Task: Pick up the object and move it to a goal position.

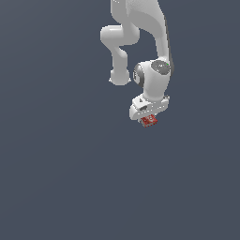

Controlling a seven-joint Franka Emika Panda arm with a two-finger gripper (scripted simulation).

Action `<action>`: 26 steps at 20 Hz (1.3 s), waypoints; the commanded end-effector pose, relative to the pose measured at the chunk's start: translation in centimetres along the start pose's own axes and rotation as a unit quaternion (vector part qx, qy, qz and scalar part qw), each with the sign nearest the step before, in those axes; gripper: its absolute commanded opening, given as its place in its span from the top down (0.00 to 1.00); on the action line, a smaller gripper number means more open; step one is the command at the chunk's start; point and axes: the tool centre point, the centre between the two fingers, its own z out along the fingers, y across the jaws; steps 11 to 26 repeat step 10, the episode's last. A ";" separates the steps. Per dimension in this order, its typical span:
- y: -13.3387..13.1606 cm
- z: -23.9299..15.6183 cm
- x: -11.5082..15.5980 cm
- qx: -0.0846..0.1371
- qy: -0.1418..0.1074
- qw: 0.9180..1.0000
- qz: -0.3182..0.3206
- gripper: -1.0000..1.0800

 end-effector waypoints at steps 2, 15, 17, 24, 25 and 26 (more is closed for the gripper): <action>-1.3 -0.6 0.4 0.000 0.000 1.000 0.001 1.00; -1.3 -0.6 0.5 0.000 0.000 1.000 0.001 1.00; -1.3 -0.6 0.5 0.000 0.000 1.000 0.001 1.00; -1.3 -0.6 0.5 0.000 0.000 1.000 0.001 1.00; -1.3 -0.6 0.5 0.000 0.000 1.000 0.001 1.00; -1.3 -0.6 0.5 0.000 0.000 1.000 0.001 1.00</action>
